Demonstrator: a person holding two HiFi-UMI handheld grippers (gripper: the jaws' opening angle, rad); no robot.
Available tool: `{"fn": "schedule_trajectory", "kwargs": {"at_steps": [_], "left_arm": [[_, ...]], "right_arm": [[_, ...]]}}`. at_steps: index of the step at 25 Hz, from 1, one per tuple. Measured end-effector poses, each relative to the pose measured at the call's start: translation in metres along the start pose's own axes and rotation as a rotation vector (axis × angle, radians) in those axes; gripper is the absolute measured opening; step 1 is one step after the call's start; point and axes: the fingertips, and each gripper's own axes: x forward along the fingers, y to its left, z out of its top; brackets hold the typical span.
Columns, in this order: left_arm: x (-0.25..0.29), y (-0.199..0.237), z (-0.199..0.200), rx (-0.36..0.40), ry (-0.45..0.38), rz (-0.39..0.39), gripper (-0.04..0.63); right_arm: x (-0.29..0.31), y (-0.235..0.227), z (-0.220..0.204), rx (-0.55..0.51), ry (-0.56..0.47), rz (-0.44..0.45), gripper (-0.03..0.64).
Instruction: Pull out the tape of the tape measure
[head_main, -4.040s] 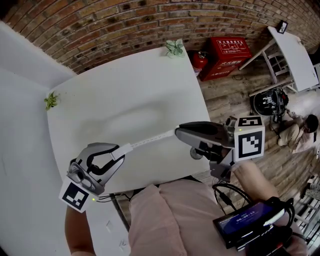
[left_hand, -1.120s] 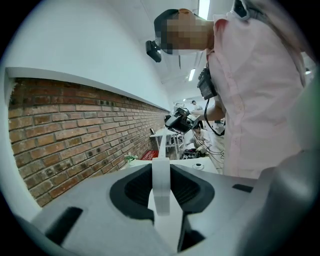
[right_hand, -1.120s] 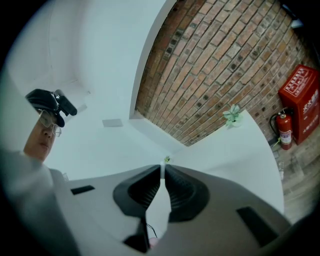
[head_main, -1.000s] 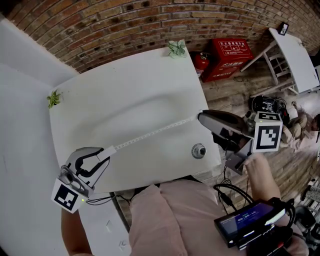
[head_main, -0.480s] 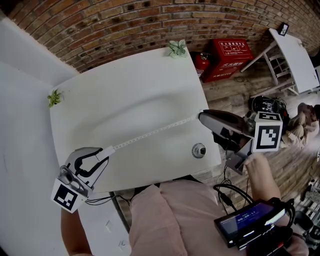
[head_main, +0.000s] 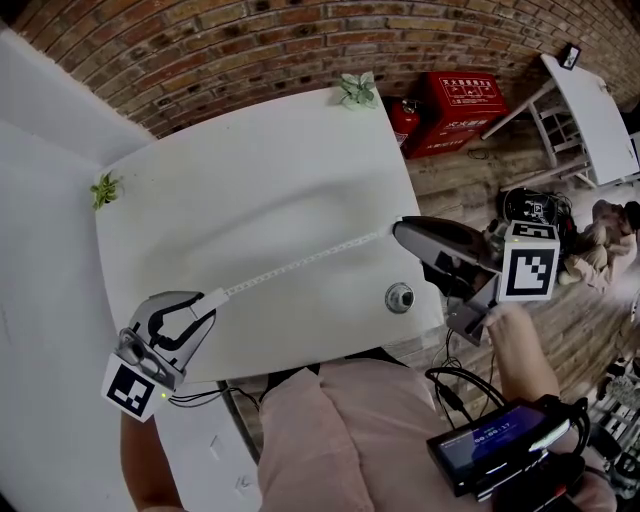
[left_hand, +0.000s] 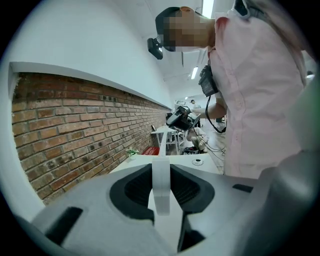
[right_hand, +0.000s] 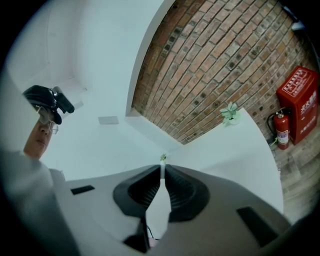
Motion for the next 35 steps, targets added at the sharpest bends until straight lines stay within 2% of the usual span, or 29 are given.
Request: {"fn": "schedule_trajectory", "kwargs": {"at_steps": [7, 35], "left_arm": [[0.005, 0.006, -0.013, -0.009, 0.016, -0.012, 0.101], [0.025, 0.02, -0.098, -0.128, 0.052, -0.092, 0.101]], "right_arm": [[0.009, -0.014, -0.005, 0.024, 0.016, -0.026, 0.035], [0.062, -0.085, -0.049, 0.132, 0.094, -0.141, 0.035]]}}
